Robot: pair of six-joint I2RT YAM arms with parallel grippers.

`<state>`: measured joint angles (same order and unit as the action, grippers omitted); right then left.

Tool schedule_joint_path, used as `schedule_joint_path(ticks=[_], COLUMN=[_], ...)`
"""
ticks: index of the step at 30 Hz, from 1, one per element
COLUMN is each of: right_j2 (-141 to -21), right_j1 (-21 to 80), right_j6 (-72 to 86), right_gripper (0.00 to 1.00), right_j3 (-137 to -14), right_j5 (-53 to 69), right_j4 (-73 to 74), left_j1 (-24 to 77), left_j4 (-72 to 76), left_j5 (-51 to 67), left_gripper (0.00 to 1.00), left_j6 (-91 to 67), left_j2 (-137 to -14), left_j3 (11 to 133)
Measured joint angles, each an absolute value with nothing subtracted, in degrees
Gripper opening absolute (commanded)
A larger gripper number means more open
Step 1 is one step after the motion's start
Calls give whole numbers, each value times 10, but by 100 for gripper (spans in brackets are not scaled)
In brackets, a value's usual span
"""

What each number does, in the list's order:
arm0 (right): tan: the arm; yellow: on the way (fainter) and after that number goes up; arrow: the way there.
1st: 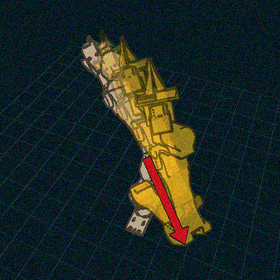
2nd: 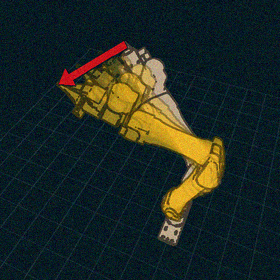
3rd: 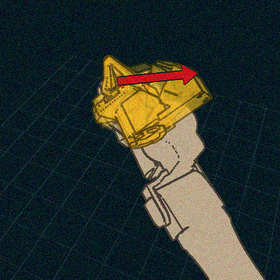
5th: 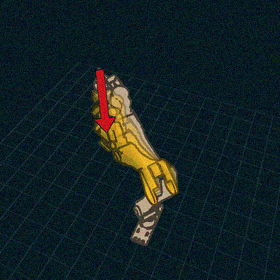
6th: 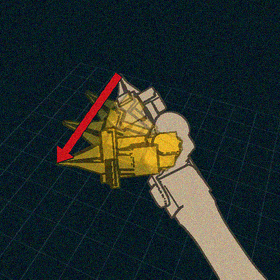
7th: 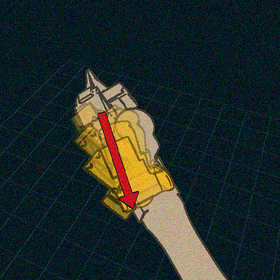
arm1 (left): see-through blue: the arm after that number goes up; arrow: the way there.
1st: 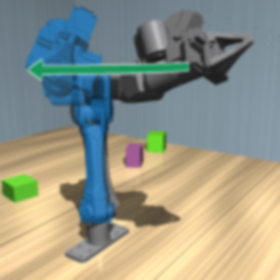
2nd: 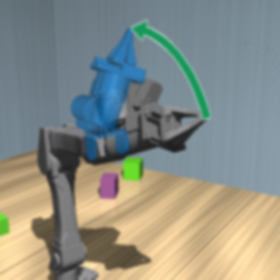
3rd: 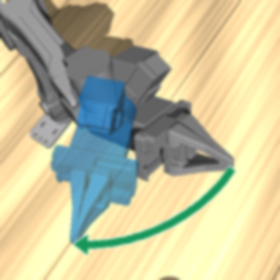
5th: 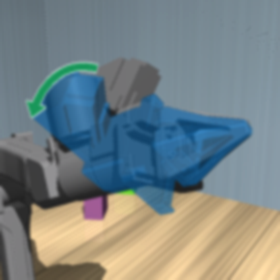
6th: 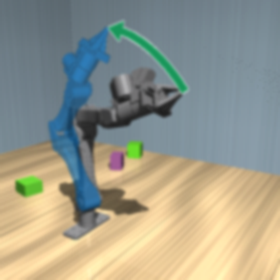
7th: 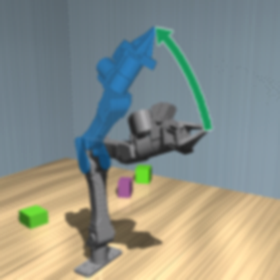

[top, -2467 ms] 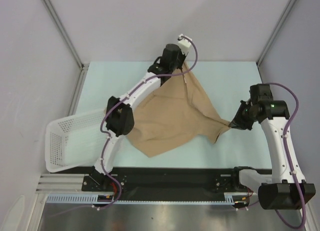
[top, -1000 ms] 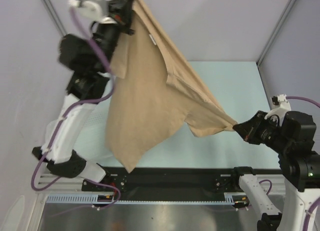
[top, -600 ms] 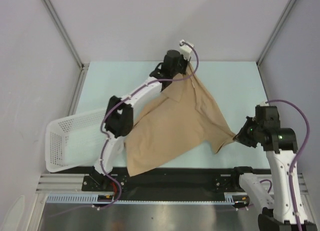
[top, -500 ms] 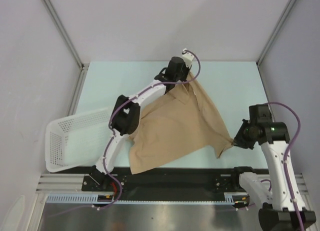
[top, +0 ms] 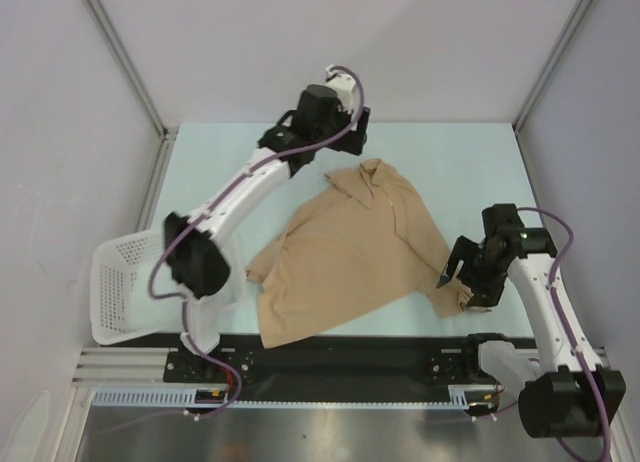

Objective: Fold and stack the t-shirts
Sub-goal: Flatten the tshirt out

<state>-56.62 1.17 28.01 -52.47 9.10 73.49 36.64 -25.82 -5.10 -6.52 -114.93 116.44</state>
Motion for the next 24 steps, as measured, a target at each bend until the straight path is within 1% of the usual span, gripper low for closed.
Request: schedule_joint_path(ticks=[1, 3, 4, 6, 7, 9, 11, 12, 14, 15, 16, 17, 20, 21, 22, 24], right_j2=[-577, -618, -640, -685, -715, -786, -851, -878, -915, -930, -945, -958, -991, -997, -1003, -1009], right_j1=[12, 16, 19, 28, 36, 55, 72, 81, 99, 111, 124, 136, 164, 168, 171, 172], right_j6=[280, 280, 280, 280, 279, 271, 267, 265, 262, 258, 254, 251, 240, 237, 234, 230], right_gripper=[80, 80, 81, 82, 82, 82, 82, 82, 82, 83, 83, 83, 81, 79, 74, 72], right_j3=[-521, -519, -519, -525, -536, -567, -602, -617, -641, -654, -665, -677, -697, -698, -698, -698], right_j5=[98, 106, 108, 108, 103, 89, 79, 70, 47, 28, 12, -4, -39, -48, -56, -67], right_j4=[722, 686, 663, 627, 613, 579, 548, 533, 513, 507, 502, 502, 491, 490, 491, 491], left_j1=[366, 366, 366, 371, 377, 390, 398, 401, 403, 403, 403, 404, 404, 402, 400, 395], left_j4=[-272, -275, -278, -290, -304, -316, -325, -328, -342, -350, -357, -366, -376, -381, -386, -399], left_j5=[-36, 7, 27, 52, 57, 66, 83, 90, 93, 90, 81, 63, 10, -9, -24, -50], left_gripper=[84, 84, 95, 100, 98, 89, 81, 79, 83, 88, 96, 99, 100, 100, 100, 99], left_j6=[-80, -113, -133, -159, -172, -192, -208, -216, -227, -232, -234, -237, -239, -238, -235, -230], left_j2=[-1100, -992, -938, -850, -813, -764, -750, -752, -769, -778, -784, -789, -791, -795, -802, -826], left_j3=[1129, 1031, 973, 873, 825, 737, 672, 642, 603, 592, 587, 585, 586, 590, 598, 622])
